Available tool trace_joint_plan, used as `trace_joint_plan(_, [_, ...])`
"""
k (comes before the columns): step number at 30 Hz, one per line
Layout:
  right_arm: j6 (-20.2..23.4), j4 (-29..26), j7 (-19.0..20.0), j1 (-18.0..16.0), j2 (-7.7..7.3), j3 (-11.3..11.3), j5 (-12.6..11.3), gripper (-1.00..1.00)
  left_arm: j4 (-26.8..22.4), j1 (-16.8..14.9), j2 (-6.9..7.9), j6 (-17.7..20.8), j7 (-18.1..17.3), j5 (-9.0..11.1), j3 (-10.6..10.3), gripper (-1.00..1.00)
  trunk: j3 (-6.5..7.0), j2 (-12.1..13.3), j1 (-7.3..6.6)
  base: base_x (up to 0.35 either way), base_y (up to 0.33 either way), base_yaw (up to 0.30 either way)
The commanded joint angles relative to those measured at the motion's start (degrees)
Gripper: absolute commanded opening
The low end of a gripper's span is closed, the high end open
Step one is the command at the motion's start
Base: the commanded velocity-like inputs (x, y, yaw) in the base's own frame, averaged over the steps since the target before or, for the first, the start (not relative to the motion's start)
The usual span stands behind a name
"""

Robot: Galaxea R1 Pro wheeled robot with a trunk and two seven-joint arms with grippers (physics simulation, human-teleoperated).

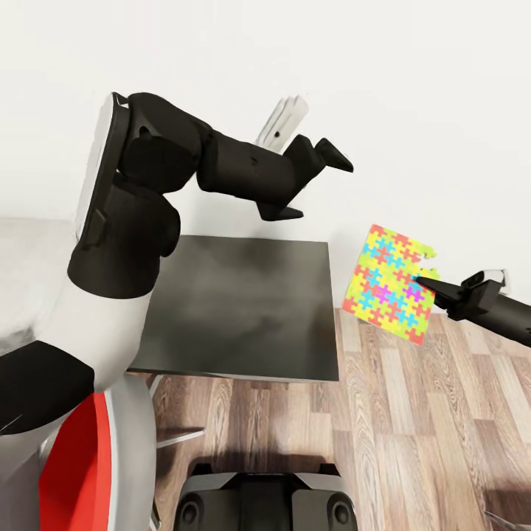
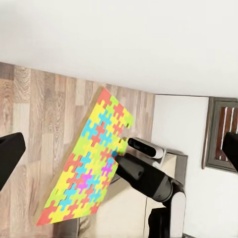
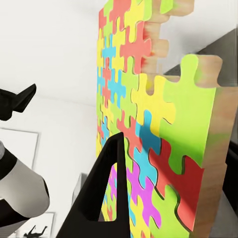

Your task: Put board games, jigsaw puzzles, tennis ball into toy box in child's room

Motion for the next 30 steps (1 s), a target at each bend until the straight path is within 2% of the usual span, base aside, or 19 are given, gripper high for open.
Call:
trace_joint_plan(1, [0.2, -0.1, 0.6, 0.6, -0.15, 0.0, 0.3, -1.00, 0.0, 0.3, -0.17, 0.6, 0.3, 0.1, -0.2, 1.00, -0.06, -0.1, 0.03, 0.000, 0.000, -0.005])
trace_joint_plan(8, [0.2, -0.6, 0.6, 2.6, -0.60, 0.4, 0.1, -1.00, 0.0, 1.6, -0.98, 0.6, -0.6, 0.5, -0.7, 1.00, 0.05, -0.1, 0.03, 0.000, 0.000, -0.003])
trace_joint_plan(11, [0.2, -0.7, 0.4, 3.0, -0.66, 0.6, 0.1, -1.00, 0.0, 2.0, -1.24, 0.6, -1.7, 1.4, -0.9, 1.00, 0.21, -0.1, 0.03, 0.000, 0.000, 0.000])
trace_joint_plan(14, [0.2, -0.7, 0.2, 3.3, -0.71, 0.8, 0.2, -1.00, 0.0, 2.6, -1.22, 0.7, -3.7, 3.8, -0.8, 1.00, 0.41, -0.1, 0.03, 0.000, 0.000, 0.000])
trace_joint_plan(15, [0.2, -0.7, 0.2, 3.3, -0.71, 0.8, 0.2, -1.00, 0.0, 2.6, -1.22, 0.7, -3.7, 3.8, -0.8, 1.00, 0.48, -0.1, 0.03, 0.000, 0.000, 0.000])
trace_joint_plan(19, [0.2, -0.8, 0.1, 3.5, -0.78, 0.8, 0.4, -1.00, 0.0, 3.2, -0.69, 1.0, -4.8, 5.2, 0.1, 1.00, 0.80, -0.1, 0.03, 0.000, 0.000, 0.000])
trace_joint_plan(24, [0.2, -0.8, -0.7, 3.5, -0.72, 0.9, 0.6, -1.00, -0.1, 3.9, 0.29, 1.9, -5.6, 5.3, 2.3, 1.00, 1.23, -0.1, 0.03, 0.000, 0.000, 0.000])
trace_joint_plan(30, [0.2, -0.8, -1.9, 3.6, -0.74, 0.8, 0.6, -1.00, -0.1, 4.7, 0.72, 3.6, -6.0, 5.3, 3.6, 1.00, 1.77, -0.1, 0.03, 0.000, 0.000, 0.000])
